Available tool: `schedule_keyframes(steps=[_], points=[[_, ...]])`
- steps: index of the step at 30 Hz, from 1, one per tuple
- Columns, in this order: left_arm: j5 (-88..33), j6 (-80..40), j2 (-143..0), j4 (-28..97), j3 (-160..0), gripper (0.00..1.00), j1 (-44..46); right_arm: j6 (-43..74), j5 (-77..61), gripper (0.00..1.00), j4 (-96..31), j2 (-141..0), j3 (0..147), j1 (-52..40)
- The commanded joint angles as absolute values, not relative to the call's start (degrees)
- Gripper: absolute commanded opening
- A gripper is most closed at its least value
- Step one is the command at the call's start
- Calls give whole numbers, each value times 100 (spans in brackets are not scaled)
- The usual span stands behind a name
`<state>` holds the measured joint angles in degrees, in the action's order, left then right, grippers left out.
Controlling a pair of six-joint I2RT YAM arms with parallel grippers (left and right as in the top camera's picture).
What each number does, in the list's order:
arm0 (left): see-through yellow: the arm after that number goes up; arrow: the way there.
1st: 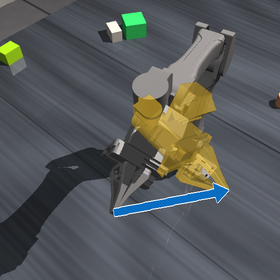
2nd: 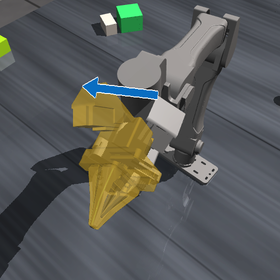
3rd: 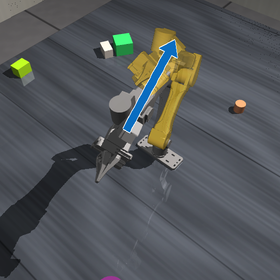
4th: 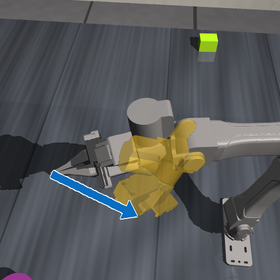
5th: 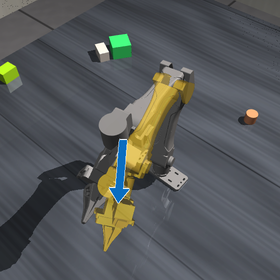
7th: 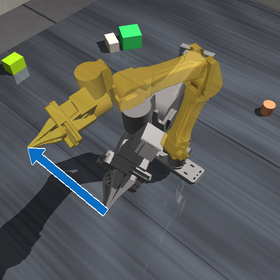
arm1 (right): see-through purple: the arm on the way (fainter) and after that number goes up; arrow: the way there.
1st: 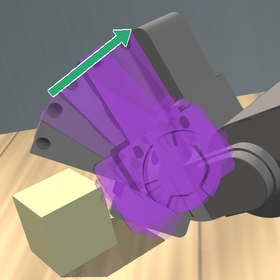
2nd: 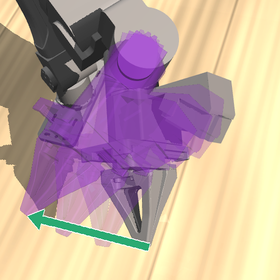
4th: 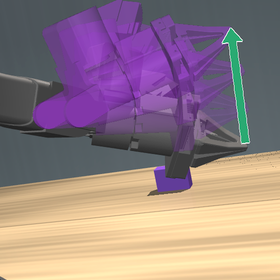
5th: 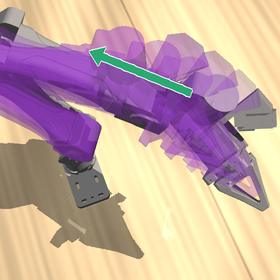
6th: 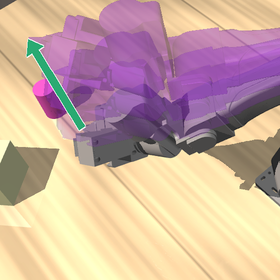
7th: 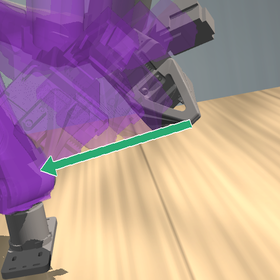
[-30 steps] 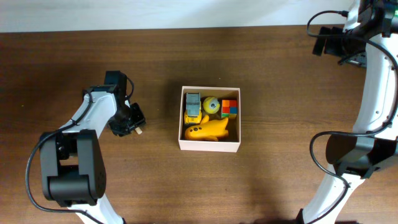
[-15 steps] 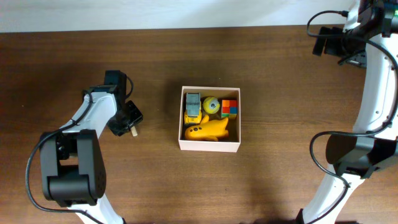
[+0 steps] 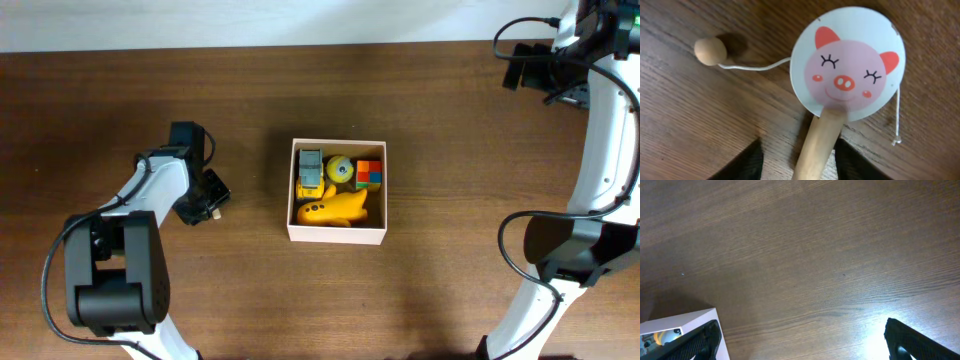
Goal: Pack container
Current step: 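Lift the lollipop toy with the left gripper and carry it over the box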
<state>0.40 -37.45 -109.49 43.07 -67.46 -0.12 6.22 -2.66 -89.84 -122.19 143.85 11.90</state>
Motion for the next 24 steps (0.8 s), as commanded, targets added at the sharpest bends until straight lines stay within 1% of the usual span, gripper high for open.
schedule_keyframes(steps=[1,2,3,4,9,14,20,24], points=[[54,-3791,-10980,4176,-6582,38,-16,626,-303,99,-8997,-12254,14455,1160],[95,-3789,-10980,4160,-6580,36,-16,626,-303,99,-8997,-12254,14455,1160],[150,-3774,-10980,4154,-6582,28,-14,626,-303,99,-8995,-12254,14455,1160],[169,-3771,-10980,4154,-6582,24,-16,626,-303,99,-8995,-12254,14455,1160],[600,-3754,-10980,4152,-6582,22,-16,626,-303,99,-8993,-12254,14455,1160],[775,-2910,-10980,4042,-6582,22,-16,626,-303,99,-8991,-12254,14455,1160],[777,-2814,-10980,4051,-6584,11,-14,626,-303,99,-8993,-12254,14455,1160],[720,-2816,-10980,4058,-6584,11,-14,626,-303,99,-8993,-12254,14455,1160]])
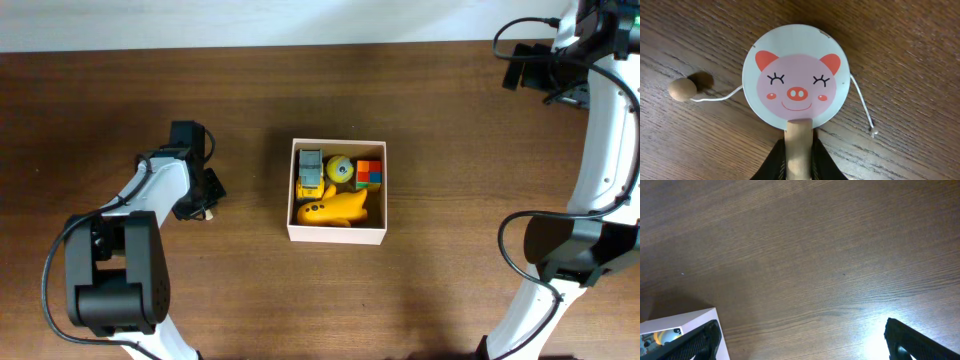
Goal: Pack container
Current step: 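Lift the lollipop toy with the left gripper and carry it over the box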
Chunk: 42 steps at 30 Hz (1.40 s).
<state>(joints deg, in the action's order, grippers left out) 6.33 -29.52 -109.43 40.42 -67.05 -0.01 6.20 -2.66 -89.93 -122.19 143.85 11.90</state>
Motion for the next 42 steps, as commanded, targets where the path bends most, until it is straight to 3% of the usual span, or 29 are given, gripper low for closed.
schedule_keyframes(steps=[1,8,22,30,42], points=[[659,-2816,-10980,4053,-6582,11,-14,626,-303,99,-8993,-12254,14455,1160],[-104,-2486,-10978,4056,-6770,6,-16,626,-303,99,-8978,-12254,14455,1160],[-2851,-987,-10860,4182,-8147,6,-14,626,-303,99,-8973,-12263,14455,1160],[-3769,-220,-10759,4563,-8860,6,38,626,-303,99,-8973,-12263,14455,1160],[-3876,762,-10427,4571,-8866,6,1540,628,-305,99,-8978,-12265,14455,1160]])
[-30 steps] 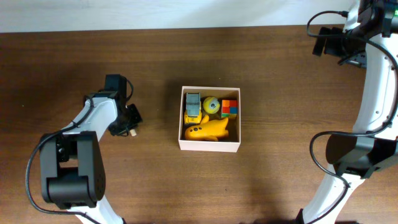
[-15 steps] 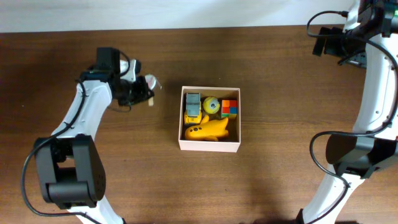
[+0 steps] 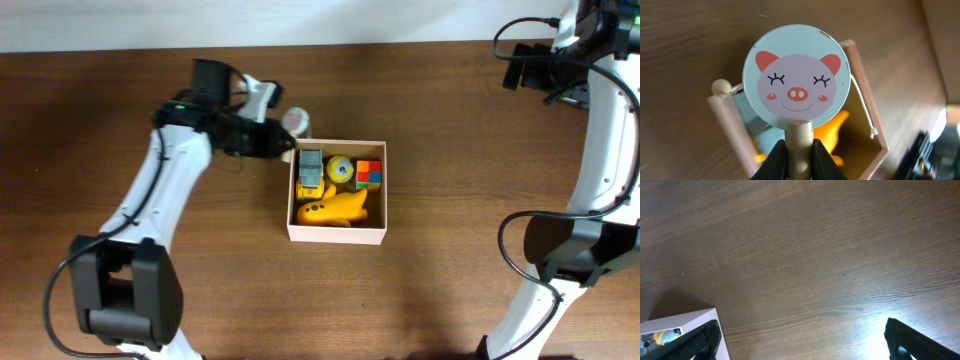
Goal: Pack container
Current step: 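Lift the lollipop toy with the left gripper and carry it over the box, then lower the lollipop toy into the box and open the left gripper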
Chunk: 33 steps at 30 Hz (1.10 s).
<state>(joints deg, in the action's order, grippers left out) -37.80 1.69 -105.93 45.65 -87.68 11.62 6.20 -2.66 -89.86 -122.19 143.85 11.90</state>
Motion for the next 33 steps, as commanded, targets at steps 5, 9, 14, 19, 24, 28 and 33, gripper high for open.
schedule_keyframes(steps=[5,9,14,19,24,28,33], points=[[-1962,1052,-10427,4742,-8864,6,2270,628,-305,99,-8978,-12265,14455,1160],[-932,1516,-10436,4755,-8853,6,2635,628,-305,99,-8978,-12265,14455,1160],[-617,1660,-10466,4659,-8853,6,2759,628,-307,99,-8978,-12265,14455,1160],[-711,1656,-10466,4727,-8853,6,2814,628,-305,99,-8978,-12265,14455,1160],[-768,1662,-10466,4759,-8853,6,3039,628,-305,99,-8976,-12265,14455,1160],[-768,2108,-10466,4772,-8842,6,3234,628,-305,99,-8976,-12265,14455,1160],[-764,3664,-10466,4768,-8833,3,3339,628,-305,99,-8978,-12265,14455,1160]])
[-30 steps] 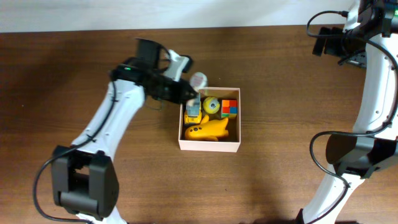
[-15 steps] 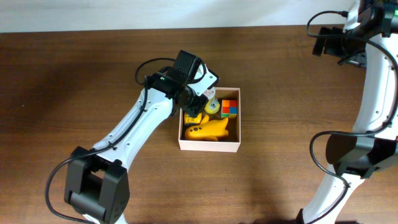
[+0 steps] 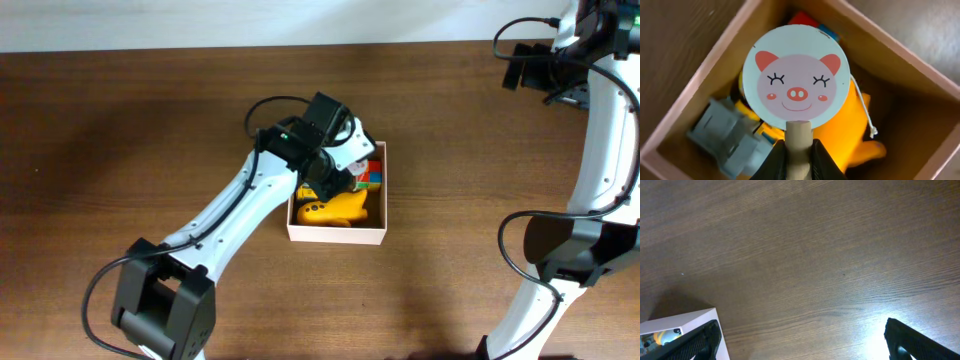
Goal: Pack container
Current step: 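Lower the lollipop toy into the box and open the left gripper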
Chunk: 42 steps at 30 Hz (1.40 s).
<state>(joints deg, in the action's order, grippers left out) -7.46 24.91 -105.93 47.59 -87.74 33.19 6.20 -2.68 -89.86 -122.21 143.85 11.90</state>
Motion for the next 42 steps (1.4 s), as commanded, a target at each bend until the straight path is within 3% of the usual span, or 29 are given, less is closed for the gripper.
schedule_keyframes(steps=[1,5,10,11,12,13,14,16,19,38,42], points=[[-766,3874,-10466,4764,-8831,2,3339,628,-305,98,-8978,-12265,14455,1160],[-764,4628,-10477,4759,-8831,2,3334,628,-305,99,-8978,-12265,14455,1160],[-766,4753,-10547,4757,-8831,2,3334,628,-305,99,-8978,-12265,14455,1160],[-766,4748,-10558,4755,-8831,6,3334,628,-305,99,-8980,-12265,14455,1160],[-766,4746,-10565,4757,-8831,21,3334,628,-305,99,-8980,-12265,14455,1160],[-768,4746,-10565,4757,-8831,41,3341,628,-305,99,-8978,-12265,14455,1160],[-768,4744,-10565,4757,-8831,50,3341,628,-305,99,-8978,-12265,14455,1160],[-768,4744,-10565,4757,-8831,80,3339,628,-305,99,-8978,-12265,14455,1160],[-770,4744,-10565,4757,-8831,99,3356,628,-305,99,-8978,-12263,14455,1160],[-766,3913,-10575,4650,-8831,99,3387,628,-305,99,-8978,-12265,14455,1160],[-760,2829,-10573,4139,-8833,99,3301,626,-301,99,-8978,-12265,14455,1160]])
